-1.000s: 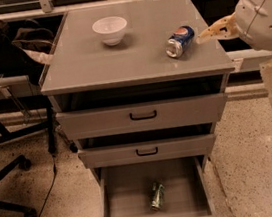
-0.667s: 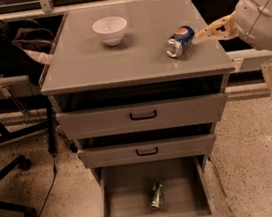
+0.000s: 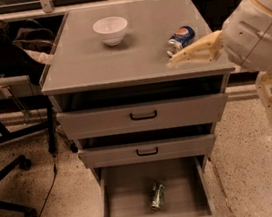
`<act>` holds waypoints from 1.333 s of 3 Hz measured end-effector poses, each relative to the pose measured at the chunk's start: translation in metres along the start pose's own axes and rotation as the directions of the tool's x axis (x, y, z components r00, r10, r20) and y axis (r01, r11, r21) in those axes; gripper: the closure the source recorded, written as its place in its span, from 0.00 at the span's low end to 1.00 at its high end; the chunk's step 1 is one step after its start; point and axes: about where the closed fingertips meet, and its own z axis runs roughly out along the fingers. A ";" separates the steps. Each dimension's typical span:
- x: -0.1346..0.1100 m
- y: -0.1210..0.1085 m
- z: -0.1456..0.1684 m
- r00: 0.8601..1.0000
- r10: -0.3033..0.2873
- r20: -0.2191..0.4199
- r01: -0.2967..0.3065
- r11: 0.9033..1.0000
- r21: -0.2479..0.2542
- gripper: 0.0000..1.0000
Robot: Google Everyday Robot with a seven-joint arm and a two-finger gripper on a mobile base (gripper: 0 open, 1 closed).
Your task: Pick green can from bottom drawer and place on counter
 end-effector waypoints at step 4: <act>0.004 -0.036 0.123 0.964 -0.145 0.221 0.196 0.955 -0.225 0.00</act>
Offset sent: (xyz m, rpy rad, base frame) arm -0.0098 0.0369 -0.1114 -0.1994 0.5570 0.3923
